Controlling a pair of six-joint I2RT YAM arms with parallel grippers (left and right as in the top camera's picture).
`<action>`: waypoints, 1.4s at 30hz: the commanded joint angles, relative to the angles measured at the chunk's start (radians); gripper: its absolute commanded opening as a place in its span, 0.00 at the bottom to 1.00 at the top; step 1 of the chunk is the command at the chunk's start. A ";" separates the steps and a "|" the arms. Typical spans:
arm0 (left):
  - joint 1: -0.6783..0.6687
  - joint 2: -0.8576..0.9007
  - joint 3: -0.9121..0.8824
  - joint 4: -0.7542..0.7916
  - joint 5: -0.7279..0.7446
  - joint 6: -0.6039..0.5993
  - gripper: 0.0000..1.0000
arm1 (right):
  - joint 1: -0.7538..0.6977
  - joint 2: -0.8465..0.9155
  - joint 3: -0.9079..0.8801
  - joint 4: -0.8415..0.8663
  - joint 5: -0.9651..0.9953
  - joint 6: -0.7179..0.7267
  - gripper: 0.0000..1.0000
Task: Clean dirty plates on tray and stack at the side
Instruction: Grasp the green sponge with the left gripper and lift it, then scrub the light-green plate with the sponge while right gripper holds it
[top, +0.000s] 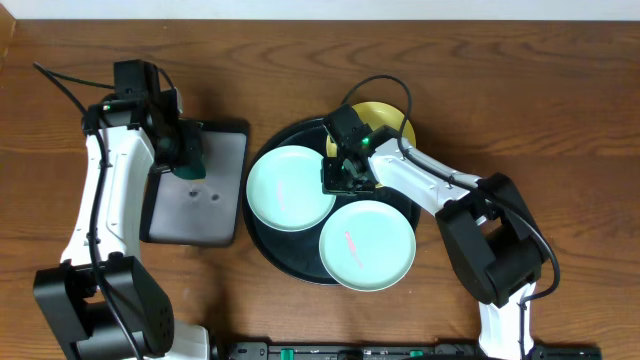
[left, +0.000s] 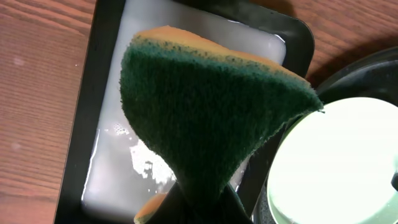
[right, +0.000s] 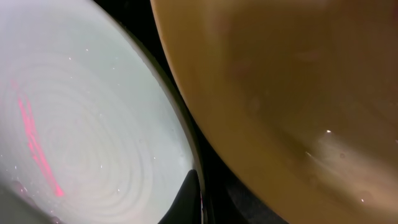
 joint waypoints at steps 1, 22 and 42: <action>-0.006 0.000 0.011 -0.003 -0.009 -0.021 0.07 | 0.015 0.030 0.010 0.000 0.014 -0.002 0.01; -0.322 0.065 -0.115 0.105 0.121 -0.213 0.07 | 0.015 0.030 0.010 0.003 0.014 -0.002 0.02; -0.415 0.269 -0.115 0.114 0.261 -0.163 0.07 | 0.015 0.030 0.010 0.003 0.014 -0.002 0.06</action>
